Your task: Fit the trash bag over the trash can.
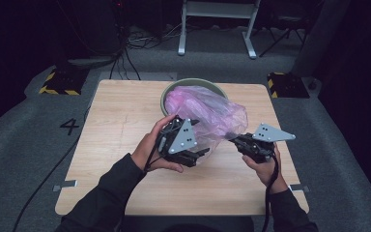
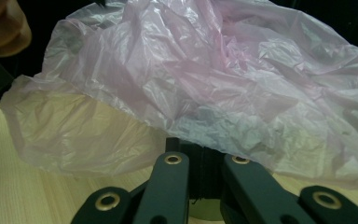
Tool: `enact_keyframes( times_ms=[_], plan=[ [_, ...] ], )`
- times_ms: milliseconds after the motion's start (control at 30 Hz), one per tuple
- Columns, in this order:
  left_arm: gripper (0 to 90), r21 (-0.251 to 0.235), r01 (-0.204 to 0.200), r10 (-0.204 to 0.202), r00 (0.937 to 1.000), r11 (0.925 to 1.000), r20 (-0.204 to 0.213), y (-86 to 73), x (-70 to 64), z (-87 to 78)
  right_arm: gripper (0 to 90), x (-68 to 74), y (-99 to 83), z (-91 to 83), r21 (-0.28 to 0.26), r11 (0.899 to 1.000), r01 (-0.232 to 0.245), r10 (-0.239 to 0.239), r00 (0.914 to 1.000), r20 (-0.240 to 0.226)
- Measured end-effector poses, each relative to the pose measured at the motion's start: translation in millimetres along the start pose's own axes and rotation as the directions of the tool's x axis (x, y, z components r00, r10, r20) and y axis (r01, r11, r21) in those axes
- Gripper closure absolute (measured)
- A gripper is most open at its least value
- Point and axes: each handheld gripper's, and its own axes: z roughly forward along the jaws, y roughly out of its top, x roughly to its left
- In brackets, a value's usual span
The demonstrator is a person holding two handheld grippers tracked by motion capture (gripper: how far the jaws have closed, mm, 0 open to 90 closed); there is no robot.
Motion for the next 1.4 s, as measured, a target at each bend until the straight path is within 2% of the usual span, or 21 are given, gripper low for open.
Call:
enact_keyframes(
  times_ms=[33,100,133,167,200,267,367,467,567,633,767,900,967,1133,1167,1200,1267,1367,1400],
  plan=[
    [19.2,0.014,-0.003,0.004,0.9998,0.9999,-0.018,-1.1,-0.6,4.5,90.0,0.5,0.7,-0.4,-0.001,1.0,0.0,0.0,1.0,-0.002],
    [19.4,0.042,0.001,0.0,0.9997,0.9991,-0.024,-3.5,-1.8,12.7,90.0,1.6,2.8,-1.7,-0.01,1.0,0.002,-0.002,1.0,-0.005],
    [19.7,0.06,-0.009,0.012,0.9983,0.9981,-0.056,-4.7,-3.4,16.7,90.0,1.7,3.5,-2.3,-0.01,1.0,0.005,-0.006,0.9999,-0.009],
    [23.8,0.075,-0.013,0.019,0.9959,0.9971,-0.088,-5.0,-4.0,18.9,90.0,2.4,4.1,-2.6,-0.012,1.0,0.005,-0.005,0.9999,-0.012],
    [28.4,0.093,-0.019,0.031,0.9909,0.9955,-0.131,-5.1,-4.6,21.0,90.0,2.7,4.3,-2.7,-0.011,1.0,0.006,-0.006,0.9999,-0.015],
    [40.2,0.091,-0.019,0.034,0.9854,0.9956,-0.167,-5.4,-3.0,21.9,90.0,4.0,4.7,-3.4,-0.008,1.0,0.012,-0.012,0.9998,-0.018],
    [61.1,0.071,0.0,0.013,0.9827,0.9975,-0.185,-6.3,4.4,18.7,90.0,4.9,4.3,-4.5,-0.011,1.0,0.009,-0.009,0.9998,-0.017],
    [73.8,0.086,0.007,0.01,0.9817,0.9962,-0.19,-8.8,11.1,17.9,90.0,4.1,3.1,-4.3,-0.008,1.0,0.009,-0.009,0.9998,-0.018],
    [86.7,0.075,0.027,-0.011,0.9796,0.9968,-0.201,-12.2,18.8,15.1,90.0,4.0,1.6,-3.1,-0.003,1.0,0.006,-0.006,0.9998,-0.018],
    [88.0,0.057,0.044,-0.033,0.9819,0.9974,-0.187,-14.1,25.4,12.0,90.0,3.7,1.0,-2.5,-0.003,1.0,0.006,-0.007,0.9998,-0.019],
    [89.4,0.031,0.078,-0.071,0.9789,0.9964,-0.192,-16.7,37.9,4.8,90.0,2.5,-1.2,-2.1,0.008,1.0,0.006,-0.005,0.9999,-0.014],
    [89.4,0.003,0.133,-0.13,0.9704,0.9911,-0.204,-19.3,56.3,-5.8,90.0,0.3,-3.3,-3.2,0.016,1.0,0.002,-0.002,1.0,-0.008],
    [89.4,0.01,0.147,-0.141,0.963,0.9891,-0.23,-22.0,65.4,-9.2,90.0,-1.2,-4.5,-3.4,0.019,1.0,-0.004,0.004,1.0,-0.005],
    [89.5,0.026,0.21,-0.195,0.9405,0.9773,-0.278,-37.4,88.7,-16.1,90.0,-5.7,-7.3,-4.3,0.035,0.999,-0.019,0.019,0.9997,0.016],
    [89.5,0.026,0.231,-0.215,0.9355,0.9726,-0.281,-41.5,92.9,-17.3,90.0,-7.0,-8.2,-4.3,0.039,0.999,-0.027,0.027,0.9994,0.023],
    [89.5,0.03,0.243,-0.225,0.9347,0.9697,-0.275,-45.6,96.9,-18.3,90.0,-8.4,-9.1,-4.4,0.041,0.999,-0.033,0.032,0.9991,0.029],
    [89.5,0.045,0.253,-0.229,0.926,0.9664,-0.3,-52.7,102.2,-20.2,90.0,-11.4,-10.8,-4.3,0.046,0.998,-0.042,0.04,0.9984,0.04],
    [89.5,0.028,0.298,-0.277,0.9147,0.9541,-0.294,-63.4,109.3,-26.7,90.0,-14.8,-13.8,-4.0,0.051,0.997,-0.055,0.052,0.9972,0.054],
    [89.5,0.025,0.303,-0.282,0.9122,0.9527,-0.297,-66.6,110.4,-29.1,90.0,-15.7,-14.8,-3.9,0.054,0.997,-0.059,0.056,0.9968,0.057]
  ],
)
